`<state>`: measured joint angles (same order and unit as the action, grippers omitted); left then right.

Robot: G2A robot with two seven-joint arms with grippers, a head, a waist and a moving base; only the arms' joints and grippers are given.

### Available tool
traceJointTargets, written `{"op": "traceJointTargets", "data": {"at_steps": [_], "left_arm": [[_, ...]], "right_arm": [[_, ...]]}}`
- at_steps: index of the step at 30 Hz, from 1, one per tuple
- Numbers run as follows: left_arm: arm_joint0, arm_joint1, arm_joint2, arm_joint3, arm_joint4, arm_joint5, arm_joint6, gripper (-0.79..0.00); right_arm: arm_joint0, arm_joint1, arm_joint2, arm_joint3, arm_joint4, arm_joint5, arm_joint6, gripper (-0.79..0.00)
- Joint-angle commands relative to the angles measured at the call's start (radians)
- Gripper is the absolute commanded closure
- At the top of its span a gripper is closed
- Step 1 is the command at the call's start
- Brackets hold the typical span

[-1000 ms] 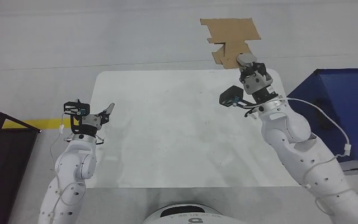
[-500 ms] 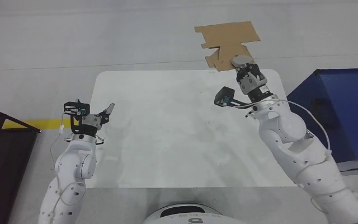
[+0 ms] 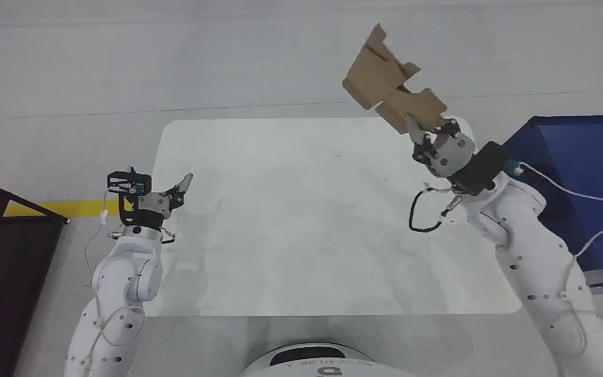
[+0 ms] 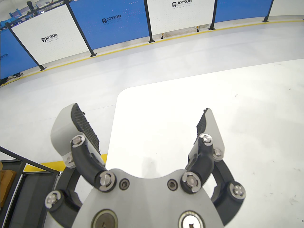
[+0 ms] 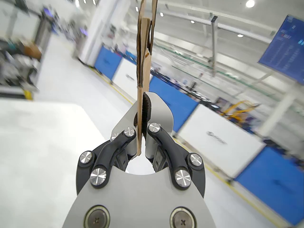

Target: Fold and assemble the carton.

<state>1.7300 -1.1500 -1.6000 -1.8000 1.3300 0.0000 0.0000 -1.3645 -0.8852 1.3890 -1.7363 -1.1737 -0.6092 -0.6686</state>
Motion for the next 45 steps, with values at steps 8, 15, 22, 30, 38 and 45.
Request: {"op": "traceJointTargets", "data": {"at_steps": [8,15,22,30,38,45], "left_arm": [[0.0,0.0,0.0,0.0,0.0,0.0,0.0,-0.785],[0.0,0.0,0.0,0.0,0.0,0.0,0.0,-0.785],[-0.063,0.007,0.021,0.025,-0.167,-0.295,-0.13,-0.785],[-0.339,0.022,0.137,0.188,-0.596,-0.735,-0.577,-0.785],[-0.483,0.04,0.205,0.298,-0.853,-0.939,-0.776,-0.785],[-0.562,0.048,0.308,0.391,-0.98,-0.933,-0.832,-0.785]], "right_arm": [[0.166,-0.013,-0.224,0.217,0.305,-0.403,-0.109,0.0],[0.186,-0.009,-0.265,0.229,0.353,-0.403,-0.104,0.0],[0.178,-0.015,-0.356,0.292,0.544,-0.403,0.044,0.0],[0.376,-0.03,-0.583,0.406,1.298,-0.403,0.668,0.0],[0.408,-0.05,-0.569,0.516,1.645,-0.403,0.988,0.0],[0.431,-0.089,-0.548,0.581,1.752,-0.403,1.121,0.0]]}}
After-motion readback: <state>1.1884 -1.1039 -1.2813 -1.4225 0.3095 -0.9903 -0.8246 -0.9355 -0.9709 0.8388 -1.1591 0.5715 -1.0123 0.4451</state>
